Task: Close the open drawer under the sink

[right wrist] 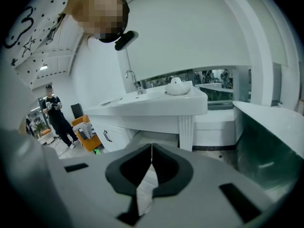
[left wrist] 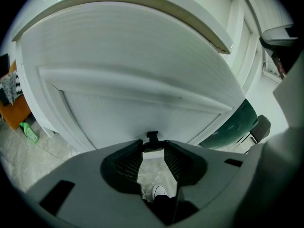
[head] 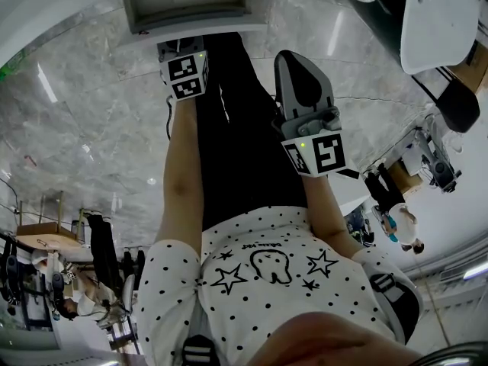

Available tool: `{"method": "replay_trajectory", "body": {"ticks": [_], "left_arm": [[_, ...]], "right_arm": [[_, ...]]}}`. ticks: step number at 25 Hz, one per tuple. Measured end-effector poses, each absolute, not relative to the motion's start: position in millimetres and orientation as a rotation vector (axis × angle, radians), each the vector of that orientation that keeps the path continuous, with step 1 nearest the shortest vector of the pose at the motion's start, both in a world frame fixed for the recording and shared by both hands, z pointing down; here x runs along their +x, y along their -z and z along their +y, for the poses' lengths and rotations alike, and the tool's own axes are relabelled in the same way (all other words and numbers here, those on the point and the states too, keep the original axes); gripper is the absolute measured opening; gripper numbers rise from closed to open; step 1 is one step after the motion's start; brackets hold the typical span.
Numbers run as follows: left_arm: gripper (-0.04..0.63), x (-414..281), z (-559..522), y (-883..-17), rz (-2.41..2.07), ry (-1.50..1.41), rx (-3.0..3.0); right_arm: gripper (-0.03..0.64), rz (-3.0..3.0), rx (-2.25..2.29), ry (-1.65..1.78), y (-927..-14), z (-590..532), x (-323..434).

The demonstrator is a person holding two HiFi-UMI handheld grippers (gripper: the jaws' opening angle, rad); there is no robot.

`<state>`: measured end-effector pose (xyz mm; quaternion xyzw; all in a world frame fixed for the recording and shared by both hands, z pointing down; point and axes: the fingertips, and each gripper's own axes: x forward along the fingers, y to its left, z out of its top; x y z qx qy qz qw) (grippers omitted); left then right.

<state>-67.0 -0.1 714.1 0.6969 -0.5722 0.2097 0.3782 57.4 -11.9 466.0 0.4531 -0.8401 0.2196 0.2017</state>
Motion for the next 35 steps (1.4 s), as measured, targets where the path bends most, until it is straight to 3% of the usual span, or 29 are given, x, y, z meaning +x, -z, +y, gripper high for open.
{"method": "replay_trajectory", "body": {"ticks": [35], "left_arm": [[0.140, -72.5, -39.3, -711.8, -1.506, -0.492, 1.808]], "right_arm": [[0.014, -2.341, 1.266, -0.653, -471.4, -8.2, 59.4]]}}
